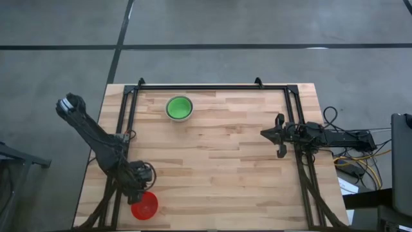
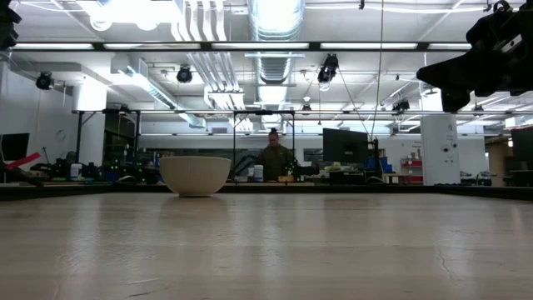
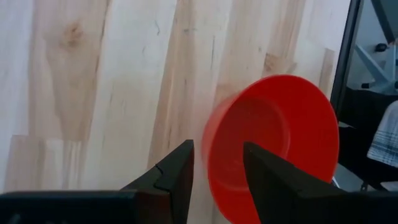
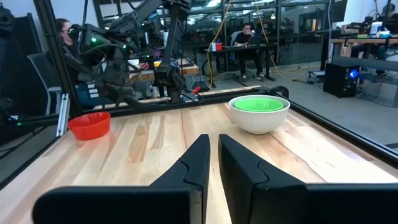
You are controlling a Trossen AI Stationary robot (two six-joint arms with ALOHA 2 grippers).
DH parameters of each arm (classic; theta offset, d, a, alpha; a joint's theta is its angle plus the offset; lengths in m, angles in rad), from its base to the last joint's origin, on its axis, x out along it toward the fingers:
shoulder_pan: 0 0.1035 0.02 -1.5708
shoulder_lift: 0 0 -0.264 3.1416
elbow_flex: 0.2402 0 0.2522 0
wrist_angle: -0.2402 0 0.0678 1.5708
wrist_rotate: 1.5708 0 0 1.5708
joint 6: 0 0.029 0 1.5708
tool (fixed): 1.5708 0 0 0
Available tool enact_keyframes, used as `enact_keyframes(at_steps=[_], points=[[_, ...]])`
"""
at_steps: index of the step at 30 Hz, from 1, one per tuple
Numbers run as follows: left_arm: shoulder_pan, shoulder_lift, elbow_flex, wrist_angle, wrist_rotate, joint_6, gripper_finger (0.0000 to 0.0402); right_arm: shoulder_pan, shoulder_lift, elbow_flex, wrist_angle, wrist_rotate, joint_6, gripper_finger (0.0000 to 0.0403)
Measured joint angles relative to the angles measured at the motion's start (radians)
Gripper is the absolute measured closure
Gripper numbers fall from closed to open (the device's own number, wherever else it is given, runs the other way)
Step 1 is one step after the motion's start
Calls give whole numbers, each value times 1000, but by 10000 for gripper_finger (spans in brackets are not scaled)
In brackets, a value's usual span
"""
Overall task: Nest bowls inside each other
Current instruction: Stack the orange bowl on the green bowl
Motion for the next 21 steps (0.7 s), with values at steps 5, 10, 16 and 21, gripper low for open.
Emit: enact_keyframes(at_steps=[5, 10, 16, 21], points=[[-3, 32, 0, 22, 0, 0, 259, 0, 0, 0, 0, 0, 0, 369], [-5, 67, 0, 38, 1, 0, 259, 0, 0, 0, 0, 0, 0, 369], [-5, 118, 0, 48, 10, -8, 259, 0, 0, 0, 0, 0, 1, 369], [-5, 149, 0, 50, 10, -21, 259, 0, 0, 0, 0, 0, 1, 369]])
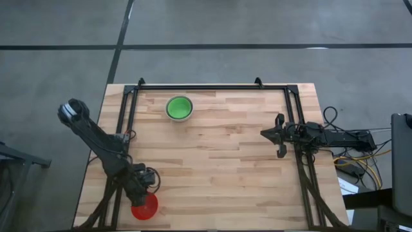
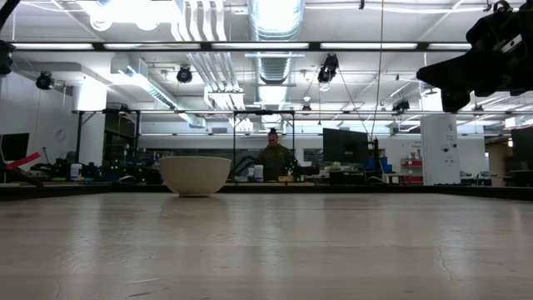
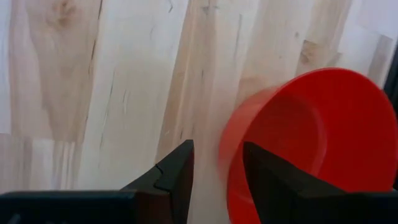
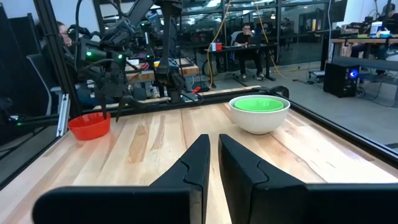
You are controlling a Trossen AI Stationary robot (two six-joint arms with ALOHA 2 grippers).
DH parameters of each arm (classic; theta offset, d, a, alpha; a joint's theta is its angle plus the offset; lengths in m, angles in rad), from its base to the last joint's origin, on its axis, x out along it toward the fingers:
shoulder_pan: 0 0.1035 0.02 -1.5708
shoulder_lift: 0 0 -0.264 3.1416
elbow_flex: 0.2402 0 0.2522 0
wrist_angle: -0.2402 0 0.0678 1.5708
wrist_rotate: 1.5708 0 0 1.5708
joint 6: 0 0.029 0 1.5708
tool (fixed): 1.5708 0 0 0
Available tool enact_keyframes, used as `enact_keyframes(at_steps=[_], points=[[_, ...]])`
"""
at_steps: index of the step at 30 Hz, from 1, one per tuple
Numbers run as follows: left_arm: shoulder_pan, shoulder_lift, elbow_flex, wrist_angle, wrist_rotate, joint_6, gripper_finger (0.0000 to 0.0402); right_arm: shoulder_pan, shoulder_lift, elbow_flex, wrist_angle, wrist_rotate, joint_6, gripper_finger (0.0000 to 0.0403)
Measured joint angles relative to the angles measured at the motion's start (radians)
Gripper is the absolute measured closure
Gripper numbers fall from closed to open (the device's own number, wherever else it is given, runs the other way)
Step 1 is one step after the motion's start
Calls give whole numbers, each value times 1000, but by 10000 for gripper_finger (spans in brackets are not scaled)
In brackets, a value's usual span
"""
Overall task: Nest bowls inside each other
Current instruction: Stack the orange bowl on the green bowl
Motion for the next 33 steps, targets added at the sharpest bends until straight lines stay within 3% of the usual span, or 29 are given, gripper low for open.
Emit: enact_keyframes(at_steps=[21, 33], points=[[0, 68, 0, 20, -1, -76, 262, 0, 0, 0, 0, 0, 0, 369], [0, 69, 0, 26, -2, -96, 367, 0, 0, 0, 0, 0, -1, 369]])
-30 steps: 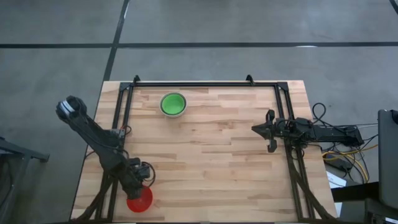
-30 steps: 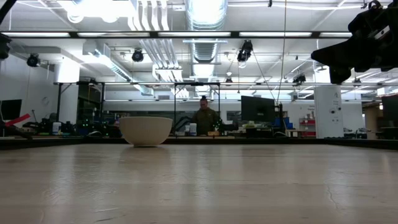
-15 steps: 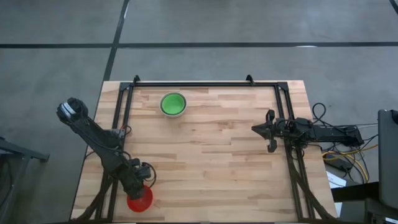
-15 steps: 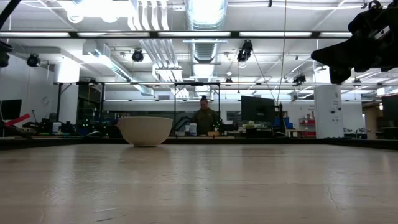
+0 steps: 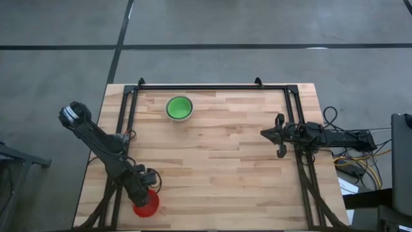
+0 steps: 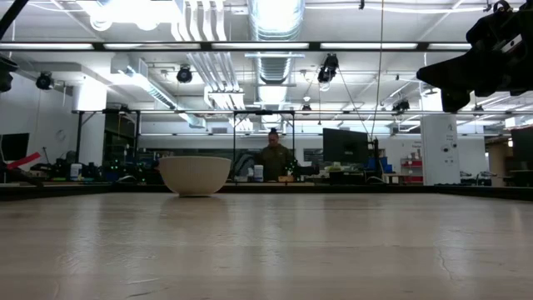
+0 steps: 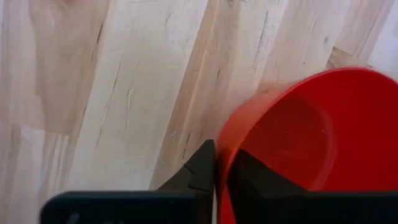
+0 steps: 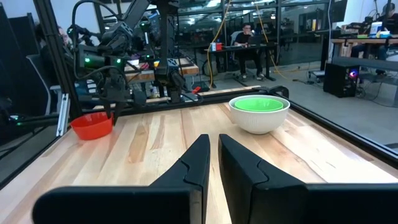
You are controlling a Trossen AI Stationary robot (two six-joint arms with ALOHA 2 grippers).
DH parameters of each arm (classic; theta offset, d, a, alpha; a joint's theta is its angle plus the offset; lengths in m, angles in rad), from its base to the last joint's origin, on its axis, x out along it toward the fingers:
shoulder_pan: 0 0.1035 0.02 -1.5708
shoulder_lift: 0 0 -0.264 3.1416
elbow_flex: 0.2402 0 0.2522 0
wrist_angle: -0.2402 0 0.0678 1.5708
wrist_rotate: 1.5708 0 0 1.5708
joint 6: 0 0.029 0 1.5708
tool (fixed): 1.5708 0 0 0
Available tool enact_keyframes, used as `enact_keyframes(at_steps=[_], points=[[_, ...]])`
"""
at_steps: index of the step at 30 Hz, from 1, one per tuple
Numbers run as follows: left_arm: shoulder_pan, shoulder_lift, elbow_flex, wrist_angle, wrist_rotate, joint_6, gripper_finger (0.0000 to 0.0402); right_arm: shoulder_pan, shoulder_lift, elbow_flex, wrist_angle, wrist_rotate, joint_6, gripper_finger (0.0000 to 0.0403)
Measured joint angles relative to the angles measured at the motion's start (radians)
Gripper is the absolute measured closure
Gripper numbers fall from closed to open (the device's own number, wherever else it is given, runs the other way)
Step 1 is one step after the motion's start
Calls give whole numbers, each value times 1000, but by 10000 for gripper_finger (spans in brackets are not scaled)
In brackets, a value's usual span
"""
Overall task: Nest bowls inside each other
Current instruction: Stack the orange bowl on the green bowl
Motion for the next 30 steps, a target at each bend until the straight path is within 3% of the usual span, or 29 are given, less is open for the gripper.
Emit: enact_keyframes(at_steps=[4, 21, 30], points=[[0, 0, 0, 1, -2, 0, 393, 0, 0, 0, 0, 0, 1, 369], [0, -18, 0, 1, -6, 11, 398, 0, 0, 0, 0, 0, 0, 369], [1, -96, 0, -24, -33, 2, 399, 0, 0, 0, 0, 0, 0, 369]])
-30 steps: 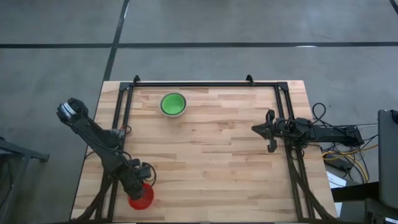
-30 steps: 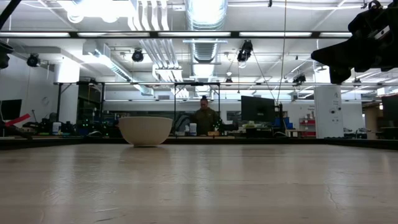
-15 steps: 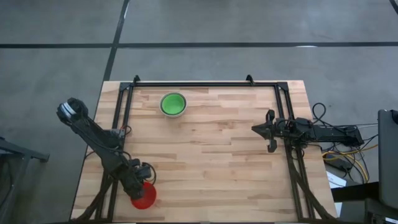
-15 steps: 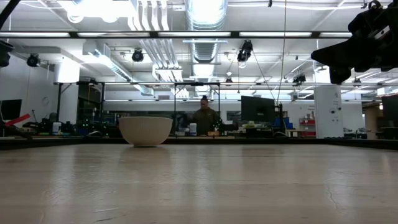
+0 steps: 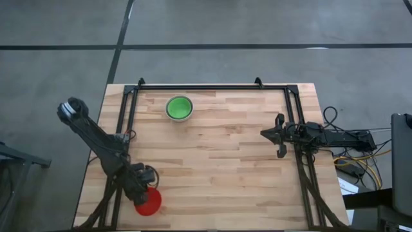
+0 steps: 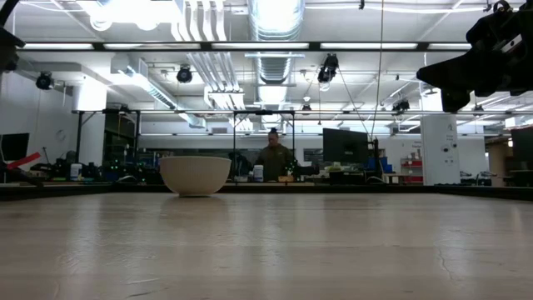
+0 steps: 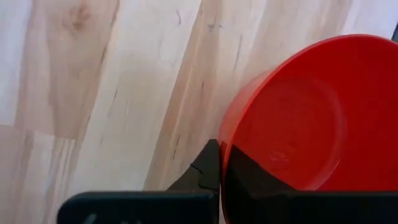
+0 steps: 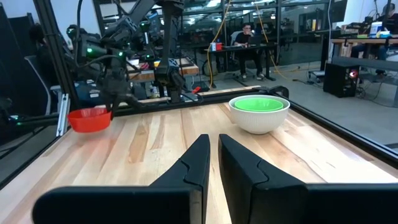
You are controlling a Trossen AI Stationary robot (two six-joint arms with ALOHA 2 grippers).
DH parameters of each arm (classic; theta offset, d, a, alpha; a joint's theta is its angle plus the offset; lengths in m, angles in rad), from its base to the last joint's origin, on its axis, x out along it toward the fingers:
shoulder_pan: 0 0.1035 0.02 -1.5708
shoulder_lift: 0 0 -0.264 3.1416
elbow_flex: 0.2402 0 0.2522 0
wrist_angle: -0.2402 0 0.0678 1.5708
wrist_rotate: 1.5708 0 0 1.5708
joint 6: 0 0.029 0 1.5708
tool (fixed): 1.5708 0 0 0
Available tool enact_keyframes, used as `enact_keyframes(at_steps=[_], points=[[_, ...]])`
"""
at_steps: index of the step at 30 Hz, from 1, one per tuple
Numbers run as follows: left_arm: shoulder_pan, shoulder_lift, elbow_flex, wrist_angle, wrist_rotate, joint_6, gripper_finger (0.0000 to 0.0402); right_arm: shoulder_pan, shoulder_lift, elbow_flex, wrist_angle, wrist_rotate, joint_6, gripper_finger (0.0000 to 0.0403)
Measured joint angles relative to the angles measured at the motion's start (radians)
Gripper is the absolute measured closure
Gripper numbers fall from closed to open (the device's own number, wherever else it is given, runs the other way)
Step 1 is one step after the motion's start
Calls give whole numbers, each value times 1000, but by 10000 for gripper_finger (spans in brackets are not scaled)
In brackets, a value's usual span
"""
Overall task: Nest bowls inside each other
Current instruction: Stack the orange bowl on the green bowl
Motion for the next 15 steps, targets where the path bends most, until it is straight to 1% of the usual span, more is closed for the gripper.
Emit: enact_keyframes(at_steps=[7, 15], points=[[4, -65, 0, -43, -24, -28, 399, 0, 0, 0, 0, 0, 1, 369], [37, -146, 2, -89, -56, -45, 399, 0, 0, 0, 0, 0, 0, 369]])
